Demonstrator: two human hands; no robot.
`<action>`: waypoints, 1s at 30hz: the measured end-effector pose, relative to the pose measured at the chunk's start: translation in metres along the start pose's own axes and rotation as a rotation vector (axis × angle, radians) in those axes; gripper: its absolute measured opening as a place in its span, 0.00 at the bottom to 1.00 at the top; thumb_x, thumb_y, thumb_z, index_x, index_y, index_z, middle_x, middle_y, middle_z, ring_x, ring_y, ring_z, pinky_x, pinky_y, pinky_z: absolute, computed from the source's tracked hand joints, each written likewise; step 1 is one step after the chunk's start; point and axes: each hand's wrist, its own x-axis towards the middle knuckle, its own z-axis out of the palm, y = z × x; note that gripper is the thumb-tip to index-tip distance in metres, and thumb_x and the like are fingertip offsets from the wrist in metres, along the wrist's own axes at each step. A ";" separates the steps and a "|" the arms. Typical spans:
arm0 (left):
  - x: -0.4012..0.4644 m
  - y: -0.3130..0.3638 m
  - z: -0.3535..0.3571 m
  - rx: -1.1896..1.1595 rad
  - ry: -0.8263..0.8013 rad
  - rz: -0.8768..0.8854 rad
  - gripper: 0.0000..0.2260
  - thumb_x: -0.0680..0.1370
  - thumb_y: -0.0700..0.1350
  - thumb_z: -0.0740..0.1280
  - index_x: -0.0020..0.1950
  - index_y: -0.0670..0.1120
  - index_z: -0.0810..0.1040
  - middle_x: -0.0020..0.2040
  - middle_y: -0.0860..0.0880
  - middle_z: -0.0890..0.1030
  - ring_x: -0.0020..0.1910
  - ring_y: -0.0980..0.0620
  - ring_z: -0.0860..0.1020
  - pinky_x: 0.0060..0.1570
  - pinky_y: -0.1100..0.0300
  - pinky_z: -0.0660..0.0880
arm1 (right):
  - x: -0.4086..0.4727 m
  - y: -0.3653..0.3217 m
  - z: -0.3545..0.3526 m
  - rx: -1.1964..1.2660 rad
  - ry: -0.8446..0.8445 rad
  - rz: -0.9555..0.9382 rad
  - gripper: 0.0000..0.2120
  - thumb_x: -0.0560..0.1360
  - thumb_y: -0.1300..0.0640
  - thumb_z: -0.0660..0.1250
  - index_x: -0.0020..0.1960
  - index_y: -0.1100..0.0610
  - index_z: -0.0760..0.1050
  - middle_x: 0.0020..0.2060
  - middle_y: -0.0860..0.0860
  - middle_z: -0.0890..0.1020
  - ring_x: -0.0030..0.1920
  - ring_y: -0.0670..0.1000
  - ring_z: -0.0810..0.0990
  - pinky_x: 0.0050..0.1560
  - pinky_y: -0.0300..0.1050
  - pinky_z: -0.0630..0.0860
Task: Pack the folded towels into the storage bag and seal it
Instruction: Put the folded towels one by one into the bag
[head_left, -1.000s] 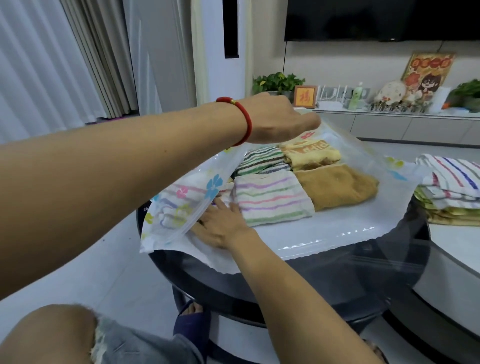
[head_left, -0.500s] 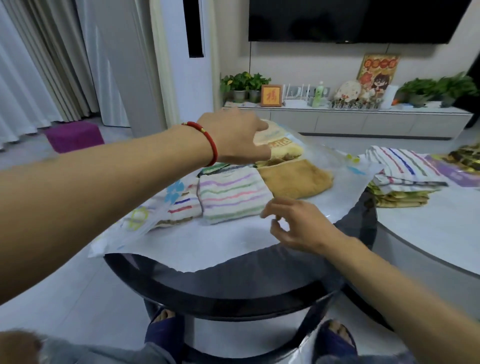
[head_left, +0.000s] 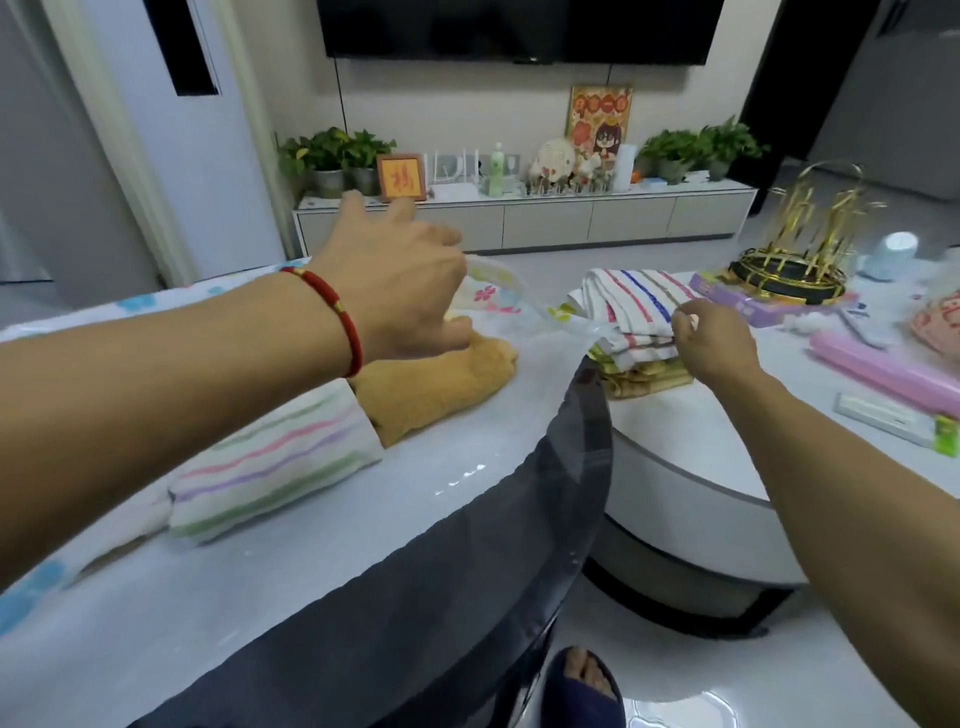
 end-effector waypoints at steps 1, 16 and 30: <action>0.008 0.001 0.002 -0.022 0.017 0.003 0.28 0.71 0.68 0.50 0.52 0.53 0.81 0.54 0.52 0.78 0.52 0.43 0.73 0.50 0.43 0.73 | 0.015 0.002 0.004 -0.012 -0.015 0.008 0.20 0.85 0.50 0.57 0.73 0.55 0.74 0.70 0.62 0.77 0.67 0.65 0.76 0.66 0.61 0.74; 0.015 0.000 0.029 -0.227 -0.008 -0.122 0.19 0.76 0.59 0.59 0.67 0.62 0.73 0.69 0.56 0.74 0.59 0.46 0.76 0.40 0.53 0.68 | 0.061 -0.024 -0.022 0.365 -0.184 0.230 0.13 0.75 0.62 0.72 0.59 0.55 0.79 0.56 0.58 0.80 0.50 0.61 0.84 0.53 0.62 0.84; -0.011 -0.047 -0.047 -0.702 -0.224 -0.198 0.28 0.80 0.66 0.48 0.74 0.56 0.69 0.74 0.47 0.71 0.68 0.43 0.71 0.64 0.50 0.67 | -0.149 -0.131 -0.152 0.842 -1.097 -0.081 0.15 0.73 0.64 0.67 0.58 0.59 0.84 0.57 0.61 0.85 0.47 0.56 0.86 0.39 0.44 0.84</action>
